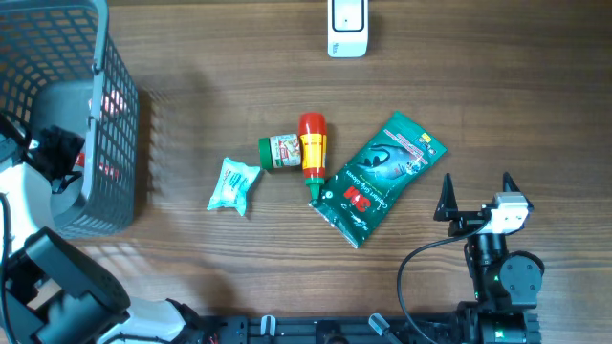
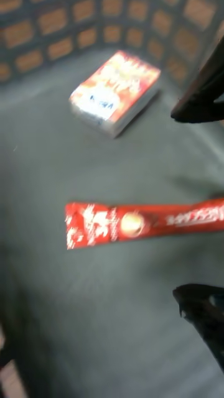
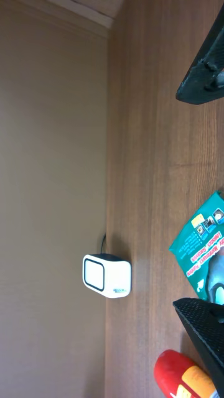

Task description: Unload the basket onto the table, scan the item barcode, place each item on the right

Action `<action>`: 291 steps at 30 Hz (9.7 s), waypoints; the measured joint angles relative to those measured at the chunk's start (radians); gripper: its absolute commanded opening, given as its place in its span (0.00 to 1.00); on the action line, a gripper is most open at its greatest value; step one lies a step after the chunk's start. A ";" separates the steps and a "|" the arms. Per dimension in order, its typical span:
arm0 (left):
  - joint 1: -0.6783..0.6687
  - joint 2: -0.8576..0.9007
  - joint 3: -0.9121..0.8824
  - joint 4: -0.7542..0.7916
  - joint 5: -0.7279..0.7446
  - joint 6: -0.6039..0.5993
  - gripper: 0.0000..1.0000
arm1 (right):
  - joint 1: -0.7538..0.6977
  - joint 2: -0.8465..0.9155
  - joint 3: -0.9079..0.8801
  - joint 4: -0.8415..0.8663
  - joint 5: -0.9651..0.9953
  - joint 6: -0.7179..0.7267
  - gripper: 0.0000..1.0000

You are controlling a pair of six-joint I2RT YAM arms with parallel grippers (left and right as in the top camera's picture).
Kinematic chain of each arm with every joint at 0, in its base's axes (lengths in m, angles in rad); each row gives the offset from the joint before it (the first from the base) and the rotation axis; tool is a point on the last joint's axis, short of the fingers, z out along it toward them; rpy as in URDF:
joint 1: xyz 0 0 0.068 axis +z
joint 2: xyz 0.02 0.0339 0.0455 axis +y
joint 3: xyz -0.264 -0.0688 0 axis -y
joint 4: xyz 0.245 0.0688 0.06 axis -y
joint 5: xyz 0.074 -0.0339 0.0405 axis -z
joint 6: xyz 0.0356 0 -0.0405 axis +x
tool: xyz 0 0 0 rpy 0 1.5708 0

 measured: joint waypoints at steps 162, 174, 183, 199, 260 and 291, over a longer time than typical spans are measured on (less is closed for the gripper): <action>-1.081 -0.301 -0.476 0.127 0.193 -0.462 0.04 | 0.000 0.000 0.000 0.000 0.000 -0.003 1.00; -1.079 -0.304 -0.476 0.127 0.281 -0.544 0.53 | 0.000 0.000 0.000 0.000 0.000 -0.003 1.00; -1.079 -0.304 -0.476 0.132 0.291 -0.459 0.04 | 0.000 0.000 0.000 0.000 0.000 -0.003 1.00; -1.079 -0.304 -0.476 0.352 0.514 -0.311 0.04 | 0.000 0.000 0.000 0.000 0.000 -0.003 1.00; -0.766 -0.418 0.554 -0.322 -0.351 -0.177 0.04 | 0.000 0.000 0.000 0.000 0.000 -0.003 1.00; -0.168 0.370 0.560 -0.321 0.087 -0.595 0.04 | 0.000 0.000 0.000 0.000 0.000 -0.003 1.00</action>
